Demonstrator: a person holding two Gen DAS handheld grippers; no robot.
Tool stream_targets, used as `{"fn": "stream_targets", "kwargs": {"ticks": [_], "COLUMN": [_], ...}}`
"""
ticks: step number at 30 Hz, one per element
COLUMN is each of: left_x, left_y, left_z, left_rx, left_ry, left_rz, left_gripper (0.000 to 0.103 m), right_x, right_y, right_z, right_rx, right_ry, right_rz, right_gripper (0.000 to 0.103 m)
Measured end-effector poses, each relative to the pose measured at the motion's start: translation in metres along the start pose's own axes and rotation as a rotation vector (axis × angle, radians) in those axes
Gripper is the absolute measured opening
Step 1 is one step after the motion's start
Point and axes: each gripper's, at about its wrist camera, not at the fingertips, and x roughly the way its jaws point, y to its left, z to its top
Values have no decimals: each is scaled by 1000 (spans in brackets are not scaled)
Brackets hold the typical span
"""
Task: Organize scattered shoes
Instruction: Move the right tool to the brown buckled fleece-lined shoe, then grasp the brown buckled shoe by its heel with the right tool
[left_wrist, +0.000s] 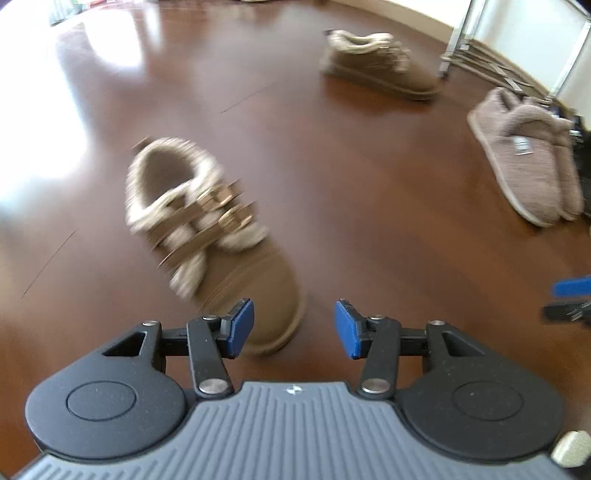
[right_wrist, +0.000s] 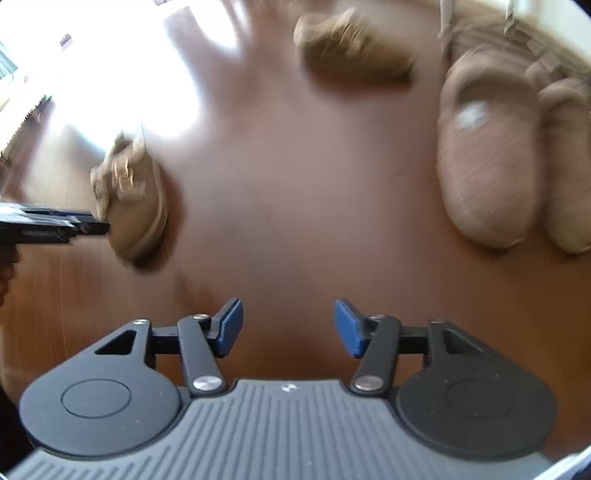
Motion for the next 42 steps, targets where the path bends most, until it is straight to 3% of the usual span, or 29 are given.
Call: {"fn": "stream_targets", "kwargs": {"ticks": [4,6,8,12,15,21,25,29,32,35,38,42], "left_x": [-3,-14,-24,-33,-23,-7,-13,-13,-10,-10,-14,-19], "left_y": [24,37,49,78,94,110,114,107,98,90,72,42], "left_z": [-37,-51,-63,-84,-81,-38,-29,-34,-35,-33,-28,-25], "left_rx": [-55,-89,-120,-241,-282,-260,-260,-241,-220,-197,-148,-70], "left_ry": [6,3,-2,-13,-14,-66,-107,-82,-70,-69,-79,-92], "left_rz": [90,114,132,183,239,280,289,275,264,252,214,129], "left_gripper": [54,54,54,54,54,54,54,54,54,54,54,54], "right_x": [70,87,94,99,112,142,174,200,211,203,185,136], "right_y": [69,100,128,167,184,219,231,241,234,224,200,136], "right_z": [32,47,58,63,76,86,84,82,83,79,70,35], "right_rx": [-201,-257,-334,-523,-504,-485,-493,-545,-598,-658,-696,-682], "right_ry": [-62,-91,-103,-157,-149,-174,-173,-187,-191,-182,-144,-93], "right_rz": [125,165,177,117,97,39,-3,-70,-57,-21,15,0], "right_gripper": [52,59,79,80,83,94,97,100,87,77,73,73]}}
